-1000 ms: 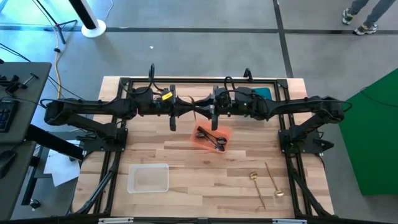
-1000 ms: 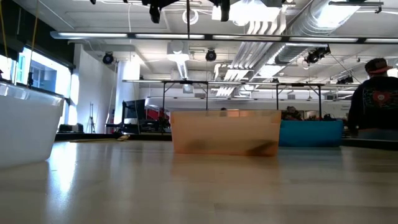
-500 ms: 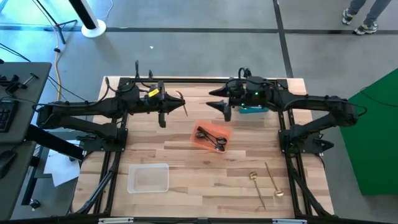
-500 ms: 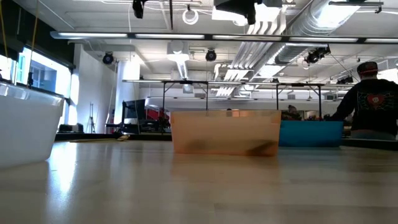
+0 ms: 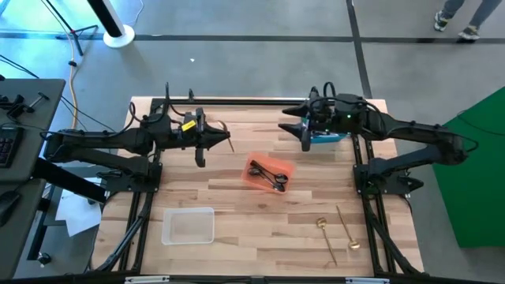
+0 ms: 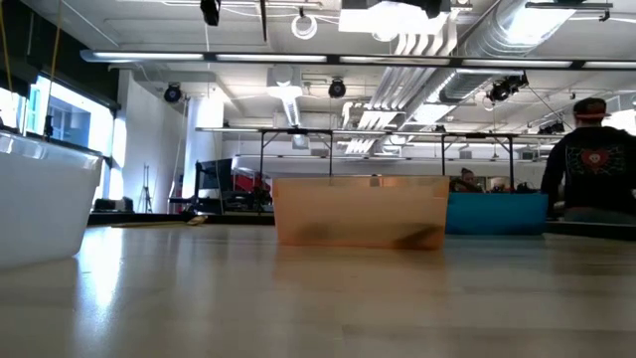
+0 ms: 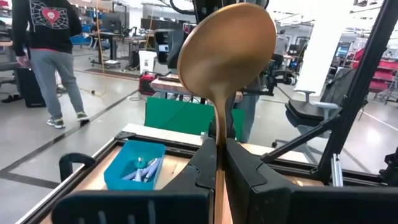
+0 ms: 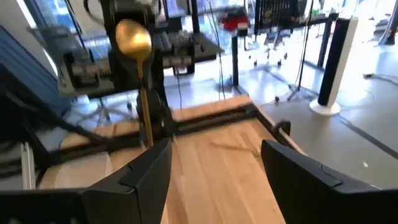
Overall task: Sort silverware by color (type)
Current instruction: Put the top right golden spoon into the white bin
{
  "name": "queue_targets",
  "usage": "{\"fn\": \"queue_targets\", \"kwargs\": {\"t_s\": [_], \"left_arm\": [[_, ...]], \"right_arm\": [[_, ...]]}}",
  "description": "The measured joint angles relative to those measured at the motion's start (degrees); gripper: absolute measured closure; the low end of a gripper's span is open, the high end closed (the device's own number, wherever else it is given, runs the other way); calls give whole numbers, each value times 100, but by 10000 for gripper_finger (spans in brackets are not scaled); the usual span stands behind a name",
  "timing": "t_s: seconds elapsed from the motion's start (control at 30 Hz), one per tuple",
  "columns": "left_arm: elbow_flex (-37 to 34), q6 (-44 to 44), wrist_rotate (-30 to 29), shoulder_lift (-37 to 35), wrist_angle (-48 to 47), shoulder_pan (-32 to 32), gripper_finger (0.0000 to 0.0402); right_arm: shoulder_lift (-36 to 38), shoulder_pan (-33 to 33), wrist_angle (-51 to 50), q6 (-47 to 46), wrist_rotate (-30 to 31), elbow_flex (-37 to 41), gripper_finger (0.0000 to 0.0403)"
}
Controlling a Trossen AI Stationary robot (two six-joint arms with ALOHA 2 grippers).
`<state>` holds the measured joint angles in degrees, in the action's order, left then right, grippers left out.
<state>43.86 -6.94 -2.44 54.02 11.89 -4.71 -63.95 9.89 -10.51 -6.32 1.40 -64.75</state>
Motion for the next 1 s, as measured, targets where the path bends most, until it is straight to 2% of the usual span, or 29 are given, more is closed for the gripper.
{"fn": "queue_targets", "kwargs": {"t_s": [0.07,0.13,0.33,0.43,1.0], "left_arm": [[0,0,0,0,1,0,401],[0,-33,0,2,-1,0,401],[0,-104,-4,2,18,0,401],[0,-90,-20,2,98,0,401],[0,-44,192,4,169,0,401]], "right_arm": [[14,-31,-169,37,1,5,169],[63,-111,97,34,-3,219,169],[249,-346,2522,-523,38,1537,169],[254,-395,3131,-513,-60,1762,169],[254,-395,3123,-387,-152,1779,169]]}}
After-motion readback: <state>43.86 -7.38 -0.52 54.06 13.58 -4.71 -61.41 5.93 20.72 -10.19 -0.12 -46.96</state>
